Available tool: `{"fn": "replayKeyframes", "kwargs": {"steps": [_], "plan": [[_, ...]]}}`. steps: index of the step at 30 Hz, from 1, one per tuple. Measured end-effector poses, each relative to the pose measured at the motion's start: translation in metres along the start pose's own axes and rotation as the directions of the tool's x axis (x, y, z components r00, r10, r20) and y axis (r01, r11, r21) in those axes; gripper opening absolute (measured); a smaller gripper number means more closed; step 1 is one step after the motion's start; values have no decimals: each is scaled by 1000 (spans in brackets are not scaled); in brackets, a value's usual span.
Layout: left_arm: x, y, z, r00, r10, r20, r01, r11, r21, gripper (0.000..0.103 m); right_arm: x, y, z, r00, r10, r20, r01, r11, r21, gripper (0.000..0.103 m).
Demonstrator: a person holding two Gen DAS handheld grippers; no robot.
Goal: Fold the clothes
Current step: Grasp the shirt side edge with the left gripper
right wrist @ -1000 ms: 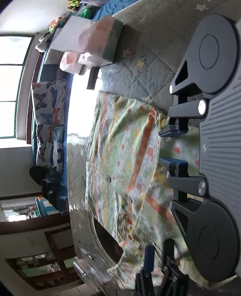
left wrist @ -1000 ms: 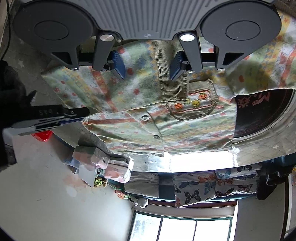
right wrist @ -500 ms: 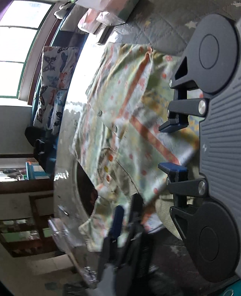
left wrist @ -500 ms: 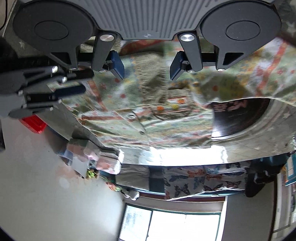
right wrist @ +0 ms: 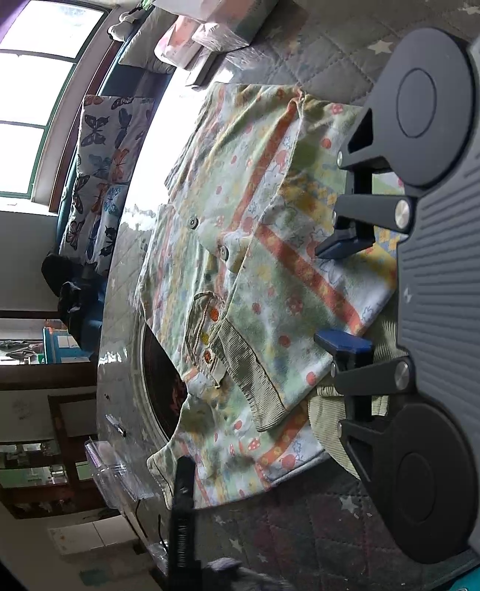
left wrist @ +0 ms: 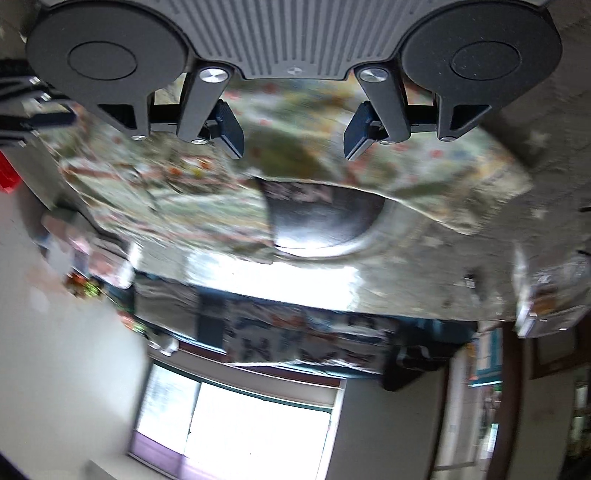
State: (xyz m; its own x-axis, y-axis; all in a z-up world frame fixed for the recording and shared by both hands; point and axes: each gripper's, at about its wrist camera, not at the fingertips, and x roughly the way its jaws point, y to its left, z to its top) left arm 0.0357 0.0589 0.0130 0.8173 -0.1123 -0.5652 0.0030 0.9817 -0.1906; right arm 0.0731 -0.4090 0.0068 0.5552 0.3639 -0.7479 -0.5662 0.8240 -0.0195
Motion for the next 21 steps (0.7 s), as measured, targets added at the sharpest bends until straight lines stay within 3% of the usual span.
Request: {"fn": "replayKeyframes", "kwargs": {"steps": [10,14,21], "plan": [[-5,60,5,980,198,29,-194,974,-121,73,-3,3,4,1000,-15,2,15,1000,-11,44],[-7,73,3,969,245,35,-237,960,-152,79,-4,1,4,1000,-13,7,13,1000,-7,44],[-6,85,5,951,308,31,-296,935,-196,79,-11,-2,5,999,3,41,-3,1000,6,44]]}}
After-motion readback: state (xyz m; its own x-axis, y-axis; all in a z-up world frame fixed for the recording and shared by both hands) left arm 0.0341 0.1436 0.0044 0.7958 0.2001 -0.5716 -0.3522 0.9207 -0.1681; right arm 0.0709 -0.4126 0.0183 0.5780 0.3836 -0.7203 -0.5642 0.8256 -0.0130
